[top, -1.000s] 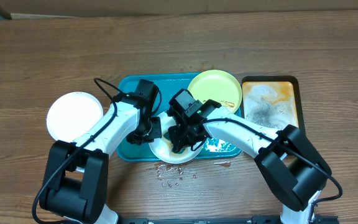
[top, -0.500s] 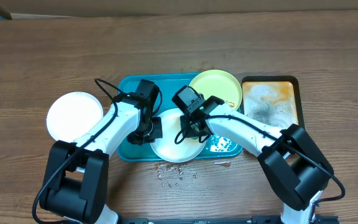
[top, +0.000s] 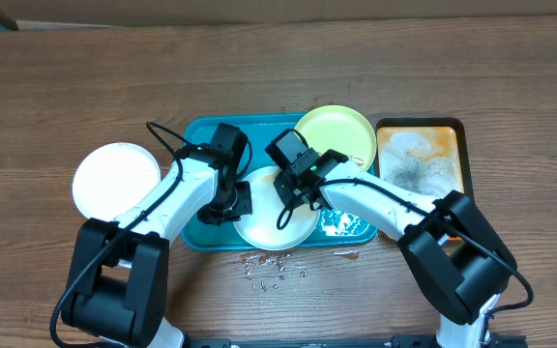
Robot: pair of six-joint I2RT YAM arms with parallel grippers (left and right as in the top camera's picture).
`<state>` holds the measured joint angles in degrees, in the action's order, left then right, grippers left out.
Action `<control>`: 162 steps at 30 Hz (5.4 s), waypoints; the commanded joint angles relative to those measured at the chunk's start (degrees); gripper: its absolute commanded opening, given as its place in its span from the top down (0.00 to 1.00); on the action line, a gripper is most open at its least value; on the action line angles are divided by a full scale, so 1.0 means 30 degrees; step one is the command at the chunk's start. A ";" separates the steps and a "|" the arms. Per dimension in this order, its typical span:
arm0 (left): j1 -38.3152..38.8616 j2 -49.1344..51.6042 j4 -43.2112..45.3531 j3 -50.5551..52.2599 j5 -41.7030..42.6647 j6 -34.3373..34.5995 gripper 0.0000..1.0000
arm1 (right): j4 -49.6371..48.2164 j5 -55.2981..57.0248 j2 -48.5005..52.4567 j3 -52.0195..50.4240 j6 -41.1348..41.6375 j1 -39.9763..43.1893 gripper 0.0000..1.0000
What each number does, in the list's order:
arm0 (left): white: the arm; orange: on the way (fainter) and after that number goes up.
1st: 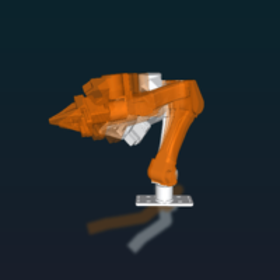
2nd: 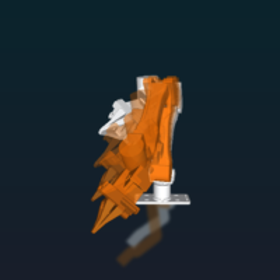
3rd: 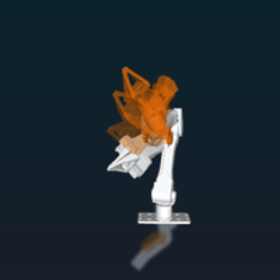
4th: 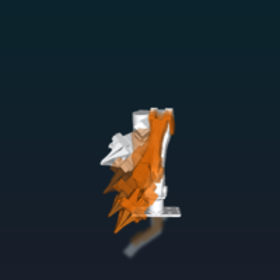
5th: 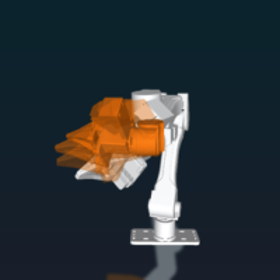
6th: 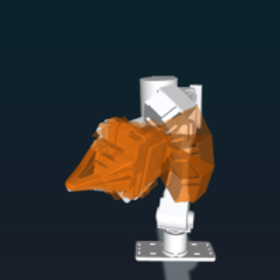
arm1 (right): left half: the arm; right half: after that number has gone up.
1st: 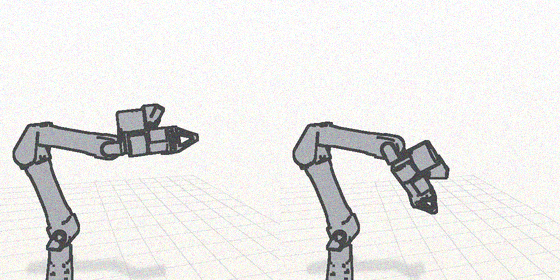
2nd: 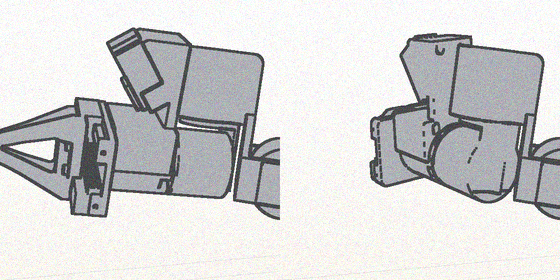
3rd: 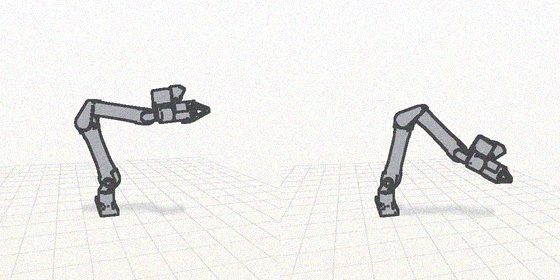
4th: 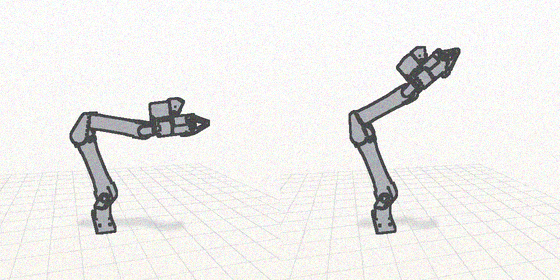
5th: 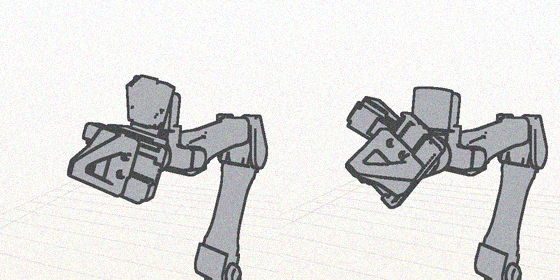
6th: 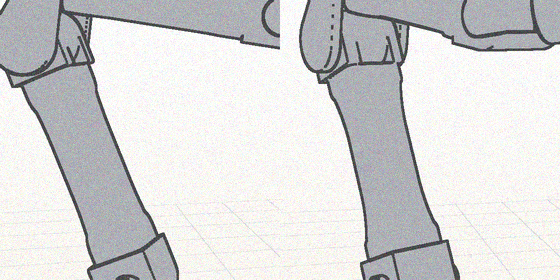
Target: Clean dirty plates on tray and stack at the side
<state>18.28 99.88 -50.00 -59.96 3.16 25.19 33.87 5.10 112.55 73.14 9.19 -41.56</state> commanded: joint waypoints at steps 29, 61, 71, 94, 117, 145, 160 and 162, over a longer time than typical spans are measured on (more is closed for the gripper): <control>0.0044 0.0175 -0.0386 0.0364 -0.0612 -0.0102 0.96 | 0.5544 -0.3249 -0.0051 0.0226 0.3024 0.0270 0.96; 0.0044 0.0175 -0.0736 0.0372 -0.0561 -0.0102 0.96 | 0.6652 -0.8881 -0.5442 0.1355 -0.1224 0.4867 0.96; 0.0044 0.0175 -0.0743 0.0364 -0.0554 -0.0102 0.96 | 0.4925 -0.8007 -0.2477 0.1355 -0.2703 0.2091 0.96; 0.0044 0.0175 -0.0685 0.0372 -0.0546 -0.0087 0.96 | 0.5224 -0.8182 0.2040 0.1355 -0.4517 0.1749 0.96; 0.0044 0.0175 -0.0685 0.0364 -0.0546 -0.0095 0.96 | 0.3279 -0.6215 0.2033 0.1370 0.0029 0.1800 0.96; 0.0036 0.0168 -0.0852 0.0357 -0.0561 -0.0087 0.96 | 0.6615 -0.3512 -0.4510 0.2929 0.0976 0.3009 0.96; -0.0597 -0.2688 -0.3024 -0.2310 -0.4422 -0.0109 0.96 | 0.9945 -0.3075 -0.5195 0.2725 -0.0328 1.1103 0.96; -0.0583 -0.3337 -0.3402 -0.2608 -0.5595 -0.0109 0.96 | 0.9945 -0.3082 -0.4874 0.2543 -0.0685 1.1672 0.96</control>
<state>16.73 94.26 -59.00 -65.04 -4.84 24.51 63.83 -4.23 96.31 81.41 10.17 -8.40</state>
